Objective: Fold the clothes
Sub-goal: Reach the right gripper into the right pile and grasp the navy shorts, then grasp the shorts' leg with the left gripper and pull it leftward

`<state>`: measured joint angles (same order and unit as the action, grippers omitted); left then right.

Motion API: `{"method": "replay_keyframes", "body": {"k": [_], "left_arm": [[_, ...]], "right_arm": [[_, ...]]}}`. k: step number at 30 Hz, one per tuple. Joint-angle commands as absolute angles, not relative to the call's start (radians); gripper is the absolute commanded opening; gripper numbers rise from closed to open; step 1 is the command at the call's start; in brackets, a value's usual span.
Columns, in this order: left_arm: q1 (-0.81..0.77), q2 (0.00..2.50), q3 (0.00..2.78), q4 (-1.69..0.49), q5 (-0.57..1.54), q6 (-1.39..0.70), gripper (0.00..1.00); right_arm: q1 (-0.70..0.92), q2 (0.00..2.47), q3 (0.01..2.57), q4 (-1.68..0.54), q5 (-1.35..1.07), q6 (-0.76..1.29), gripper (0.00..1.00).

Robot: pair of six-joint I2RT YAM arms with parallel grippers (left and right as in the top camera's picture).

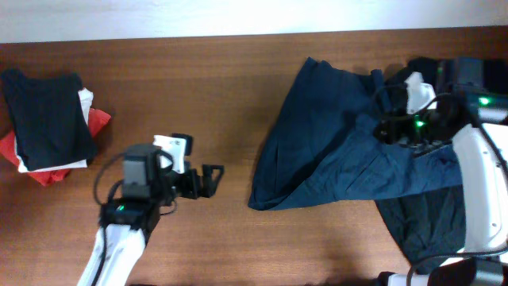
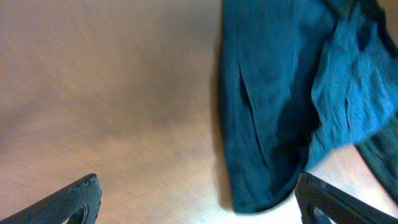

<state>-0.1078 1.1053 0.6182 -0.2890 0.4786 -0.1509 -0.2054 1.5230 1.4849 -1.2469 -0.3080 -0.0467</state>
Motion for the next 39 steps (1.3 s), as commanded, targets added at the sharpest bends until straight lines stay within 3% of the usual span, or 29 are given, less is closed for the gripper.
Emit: {"method": "replay_keyframes", "body": {"k": [1, 8, 10, 11, 13, 14, 15, 16, 20, 23, 26, 27, 28, 29, 30, 34, 39], "left_arm": [[-0.210, 1.308, 0.627, -0.275, 0.620, -0.386, 0.99], [-0.422, 1.680, 0.627, -0.036, 0.659, -0.626, 0.98], [-0.457, 1.713, 0.627, 0.001, 0.659, -0.641, 0.89], [-0.472, 1.719, 0.627, 0.020, 0.659, -0.641, 0.77], [-0.515, 1.720, 0.627, 0.081, 0.659, -0.640, 0.39], [-0.522, 1.720, 0.627, 0.099, 0.659, -0.640, 0.31], [-0.524, 1.720, 0.627, 0.124, 0.659, -0.640, 0.07], [-0.516, 1.720, 0.628, 0.139, 0.659, -0.640, 0.01], [-0.398, 1.694, 0.677, 0.116, 0.666, -0.592, 0.01], [-0.189, 1.592, 0.928, -0.233, 0.552, -0.337, 0.01], [-0.009, 1.584, 1.169, -0.372, 0.349, -0.294, 0.01], [0.065, 1.584, 1.235, -0.371, 0.350, -0.302, 0.05], [0.103, 1.584, 1.254, -0.366, 0.350, -0.301, 0.21], [0.136, 1.584, 1.257, -0.361, 0.350, -0.301, 0.61], [0.160, 1.588, 1.256, -0.376, 0.350, -0.297, 0.96], [0.186, 1.591, 1.256, -0.504, 0.364, -0.297, 0.99], [0.046, 1.593, 1.232, -0.615, 0.421, -0.268, 0.99]], "right_arm": [[-0.266, 1.511, 1.500, -1.264, -0.302, -0.044, 0.66], [-0.276, 1.512, 1.498, -1.269, -0.302, -0.047, 0.68], [-0.276, 1.512, 1.498, -1.268, -0.302, -0.047, 0.68], [-0.276, 1.512, 1.498, -1.268, -0.302, -0.047, 0.68], [-0.276, 1.512, 1.498, -1.268, -0.302, -0.047, 0.68], [-0.276, 1.512, 1.498, -1.268, -0.301, -0.047, 0.68], [-0.276, 1.512, 1.498, -1.268, -0.301, -0.048, 0.69], [-0.276, 1.512, 1.498, -1.268, -0.301, -0.048, 0.69], [-0.276, 1.512, 1.497, -1.268, -0.294, -0.048, 0.69], [-0.276, 1.512, 1.497, -1.268, -0.257, -0.047, 0.69], [-0.276, 1.512, 1.497, -1.267, -0.249, -0.047, 0.69], [-0.276, 1.512, 1.497, -1.267, -0.249, -0.047, 0.69], [-0.276, 1.512, 1.497, -1.266, -0.249, -0.047, 0.70], [-0.276, 1.512, 1.496, -1.265, -0.249, -0.047, 0.70], [-0.276, 1.512, 1.495, -1.265, -0.249, -0.047, 0.75], [-0.276, 1.525, 1.475, -1.261, -0.250, -0.047, 0.76], [-0.274, 1.622, 1.475, -1.295, -0.279, -0.049, 0.63]]}}
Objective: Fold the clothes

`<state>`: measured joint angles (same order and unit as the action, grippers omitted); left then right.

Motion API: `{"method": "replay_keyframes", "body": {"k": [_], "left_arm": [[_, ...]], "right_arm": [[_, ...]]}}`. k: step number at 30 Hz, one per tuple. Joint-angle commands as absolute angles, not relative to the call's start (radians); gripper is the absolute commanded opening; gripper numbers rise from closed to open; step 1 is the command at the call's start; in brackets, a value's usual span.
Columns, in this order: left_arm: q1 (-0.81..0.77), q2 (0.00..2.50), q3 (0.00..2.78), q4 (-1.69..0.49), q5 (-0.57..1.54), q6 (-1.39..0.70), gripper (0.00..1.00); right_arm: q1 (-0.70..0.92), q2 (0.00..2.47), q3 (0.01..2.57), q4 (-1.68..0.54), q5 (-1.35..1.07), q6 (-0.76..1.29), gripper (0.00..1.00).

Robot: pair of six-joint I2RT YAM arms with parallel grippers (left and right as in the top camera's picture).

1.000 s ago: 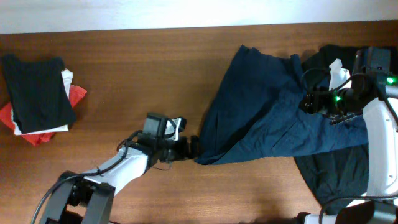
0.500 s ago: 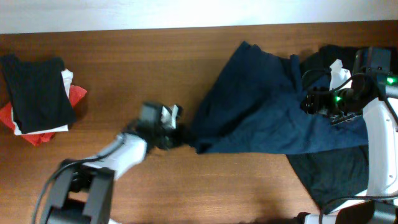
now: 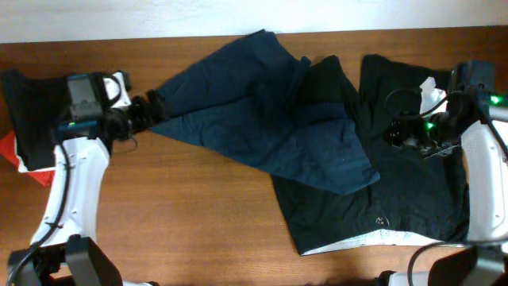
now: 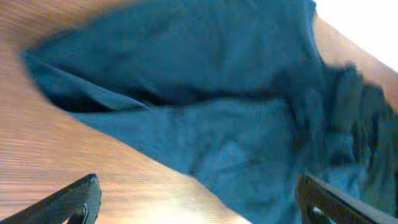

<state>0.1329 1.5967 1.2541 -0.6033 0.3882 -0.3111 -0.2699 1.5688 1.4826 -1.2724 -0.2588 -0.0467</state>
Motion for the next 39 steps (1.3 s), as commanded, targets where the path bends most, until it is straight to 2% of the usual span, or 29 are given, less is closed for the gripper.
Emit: {"method": "replay_keyframes", "body": {"k": [1, 2, 6, 10, 16, 20, 24, 26, 28, 31, 34, 39], "left_arm": [[-0.009, 1.605, 1.220, -0.615, 0.387, -0.259, 0.99], [-0.059, 1.626, 1.210, -0.612, 0.339, -0.259, 0.99], [-0.174, 1.747, 1.209, -0.567, 0.317, -0.259, 0.99], [-0.241, 1.888, 1.209, -0.453, 0.317, -0.260, 0.99], [-0.259, 1.980, 1.209, -0.434, 0.316, -0.260, 0.99], [-0.258, 1.980, 1.209, -0.510, 0.271, -0.260, 0.99], [-0.254, 1.980, 1.209, -0.575, 0.148, -0.259, 0.99], [-0.229, 1.980, 1.209, -0.585, 0.149, -0.260, 0.99], [-0.204, 1.980, 1.209, -0.589, 0.149, -0.260, 0.99], [-0.178, 1.980, 1.209, -0.589, 0.149, -0.260, 0.99], [-0.173, 1.980, 1.209, -0.585, 0.148, -0.260, 0.99], [-0.173, 1.982, 1.208, -0.574, 0.125, -0.260, 0.99]], "right_arm": [[-0.274, 1.643, 1.472, -1.312, -0.283, -0.051, 0.64], [-0.274, 1.661, 1.459, -1.321, -0.282, -0.051, 0.67], [-0.273, 1.697, 1.347, -1.282, -0.304, -0.049, 0.67], [-0.225, 1.697, 1.182, -1.238, -0.591, -0.218, 0.67], [0.030, 1.697, 0.944, -0.969, -0.668, -0.227, 0.67], [0.160, 1.711, 0.919, -0.868, -0.631, -0.162, 0.70], [0.168, 1.784, 0.919, -0.846, -0.575, -0.117, 0.70], [0.162, 1.837, 0.919, -0.846, -0.456, -0.037, 0.65], [0.136, 1.848, 0.919, -0.839, -0.351, 0.047, 0.64], [0.015, 1.848, 0.920, -0.829, -0.187, 0.153, 0.64], [-0.202, 1.847, 0.941, -0.830, -0.079, 0.194, 0.64], [-0.523, 1.847, 1.092, -0.899, -0.058, 0.206, 0.61]]}}
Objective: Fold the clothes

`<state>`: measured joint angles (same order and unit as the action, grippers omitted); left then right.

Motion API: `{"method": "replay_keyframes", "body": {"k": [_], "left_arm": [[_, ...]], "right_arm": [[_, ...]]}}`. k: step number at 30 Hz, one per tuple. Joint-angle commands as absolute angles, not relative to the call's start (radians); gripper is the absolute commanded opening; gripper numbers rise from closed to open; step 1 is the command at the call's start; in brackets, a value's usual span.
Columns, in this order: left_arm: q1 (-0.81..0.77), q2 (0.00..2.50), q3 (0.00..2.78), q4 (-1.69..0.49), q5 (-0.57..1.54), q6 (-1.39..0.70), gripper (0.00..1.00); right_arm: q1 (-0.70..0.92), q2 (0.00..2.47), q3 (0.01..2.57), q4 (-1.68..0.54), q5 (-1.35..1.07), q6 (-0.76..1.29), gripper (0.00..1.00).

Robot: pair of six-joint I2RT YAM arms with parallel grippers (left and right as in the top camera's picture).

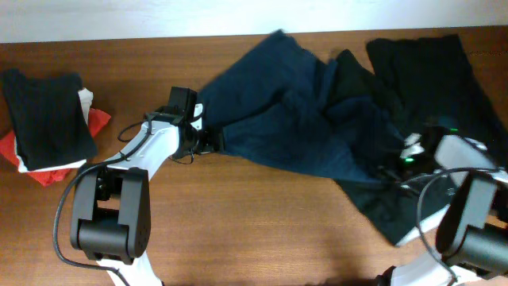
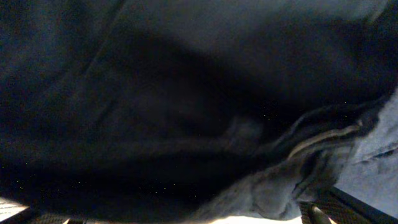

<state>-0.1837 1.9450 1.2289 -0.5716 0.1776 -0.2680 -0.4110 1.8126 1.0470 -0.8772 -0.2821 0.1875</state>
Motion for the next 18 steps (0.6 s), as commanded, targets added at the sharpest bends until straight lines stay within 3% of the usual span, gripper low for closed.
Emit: {"method": "replay_keyframes", "body": {"k": [1, 4, 7, 8, 9, 10, 11, 12, 18], "left_arm": [[-0.173, 1.982, 1.208, -0.573, 0.110, -0.260, 0.99], [-0.174, 1.982, 1.208, -0.554, 0.166, -0.259, 0.99], [-0.174, 1.982, 1.208, -0.513, 0.228, -0.263, 0.99], [-0.174, 1.982, 1.208, -0.504, 0.233, -0.286, 0.93], [-0.173, 1.982, 1.208, -0.494, 0.231, -0.294, 0.77], [-0.173, 1.982, 1.208, -0.482, 0.200, -0.295, 0.23], [-0.171, 1.982, 1.209, -0.479, 0.169, -0.299, 0.06], [-0.163, 1.982, 1.209, -0.474, 0.132, -0.299, 0.00], [0.071, 1.981, 1.328, -0.505, 0.146, -0.301, 0.00]], "right_arm": [[-0.577, 1.847, 1.124, -0.920, -0.031, 0.245, 0.62], [-0.674, 1.847, 1.177, -0.954, -0.096, 0.247, 0.62], [-0.659, 1.847, 1.176, -0.954, -0.108, 0.241, 0.63], [-0.647, 1.847, 1.176, -0.954, -0.109, 0.241, 0.66], [-0.635, 1.847, 1.176, -0.954, -0.109, 0.241, 0.67], [-0.627, 1.847, 1.176, -0.954, -0.108, 0.241, 0.67], [-0.626, 1.847, 1.176, -0.954, -0.108, 0.241, 0.67], [-0.627, 1.847, 1.176, -0.955, -0.108, 0.240, 0.67], [-0.627, 1.847, 1.176, -0.957, -0.108, 0.240, 0.68]]}}
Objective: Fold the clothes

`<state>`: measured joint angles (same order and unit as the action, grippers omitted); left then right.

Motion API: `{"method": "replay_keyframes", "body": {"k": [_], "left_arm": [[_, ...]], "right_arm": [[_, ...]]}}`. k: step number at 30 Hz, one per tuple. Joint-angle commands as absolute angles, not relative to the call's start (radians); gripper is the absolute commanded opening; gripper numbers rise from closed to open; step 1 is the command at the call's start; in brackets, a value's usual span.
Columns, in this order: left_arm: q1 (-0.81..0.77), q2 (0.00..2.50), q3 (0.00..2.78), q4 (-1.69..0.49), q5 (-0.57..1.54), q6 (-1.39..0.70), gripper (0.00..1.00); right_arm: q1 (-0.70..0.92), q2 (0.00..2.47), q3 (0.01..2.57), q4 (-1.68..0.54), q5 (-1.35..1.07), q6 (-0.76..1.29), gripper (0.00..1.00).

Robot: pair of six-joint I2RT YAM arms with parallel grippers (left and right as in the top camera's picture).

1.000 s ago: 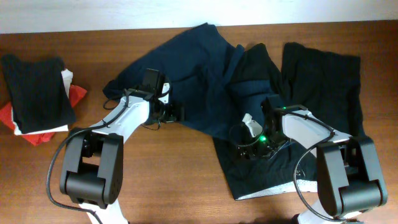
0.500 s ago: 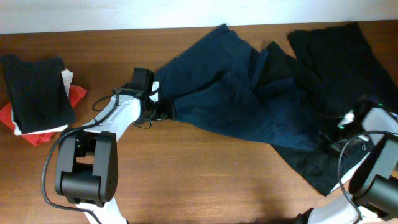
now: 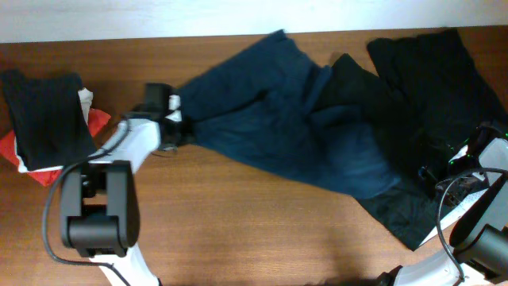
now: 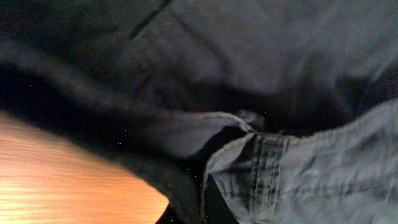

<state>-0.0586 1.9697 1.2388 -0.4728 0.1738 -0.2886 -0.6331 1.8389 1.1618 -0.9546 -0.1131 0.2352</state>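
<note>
A dark blue denim garment (image 3: pixel 294 135) lies stretched slantwise across the table, from the left toward the lower right. My left gripper (image 3: pixel 182 132) is at its left end, shut on the cloth. In the left wrist view the blue garment (image 4: pixel 298 174) fills the frame. A stitched seam is bunched at the bottom middle, and the fingers are hidden under the cloth. A black garment (image 3: pixel 421 95) lies at the right, partly under the blue one. My right gripper (image 3: pixel 447 169) is low on the black garment near the table's right edge, too small to read.
A stack of folded clothes (image 3: pixel 44 119), black on top of white and red, sits at the far left, close to my left arm. Bare wooden table (image 3: pixel 238 230) runs along the front. A white wall borders the far edge.
My left gripper has moved a little to the left, and the blue garment's left end came with it. My right arm now sits further right, and the black garment reaches the lower right.
First my left gripper was open over bare table, with the blue garment bunched at the right by my right gripper. Then the garment lay stretched to the far left with my left gripper at its end. Later the gripper held that end nearer the middle, and now further left.
</note>
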Motion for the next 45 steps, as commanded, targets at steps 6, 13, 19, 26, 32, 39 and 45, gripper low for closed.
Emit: {"method": "replay_keyframes", "body": {"k": [6, 13, 19, 26, 32, 39, 45], "left_arm": [[0.134, 1.980, 1.553, -0.714, 0.448, -0.241, 0.99], [-0.177, 2.016, 1.570, -0.639, 0.378, -0.246, 0.99], [-0.357, 2.156, 1.597, -0.481, 0.280, -0.425, 0.99], [-0.413, 2.213, 1.634, -0.433, 0.056, -0.460, 0.47], [-0.405, 2.212, 1.634, -0.509, 0.063, -0.459, 0.01], [-0.403, 2.212, 1.657, -0.472, 0.092, -0.459, 0.56], [-0.442, 2.259, 1.656, -0.452, 0.088, -0.459, 0.52]], "right_arm": [[-0.626, 1.847, 1.176, -0.952, -0.151, 0.207, 0.70], [-0.626, 1.847, 1.176, -0.950, -0.177, 0.207, 0.72], [-0.626, 1.847, 1.176, -0.954, -0.189, 0.207, 0.72], [-0.626, 1.847, 1.176, -0.957, -0.188, 0.207, 0.72], [-0.626, 1.847, 1.176, -0.957, -0.189, 0.207, 0.72], [-0.626, 1.847, 1.176, -0.957, -0.189, 0.207, 0.72], [-0.626, 1.847, 1.176, -0.954, -0.192, 0.207, 0.72]]}}
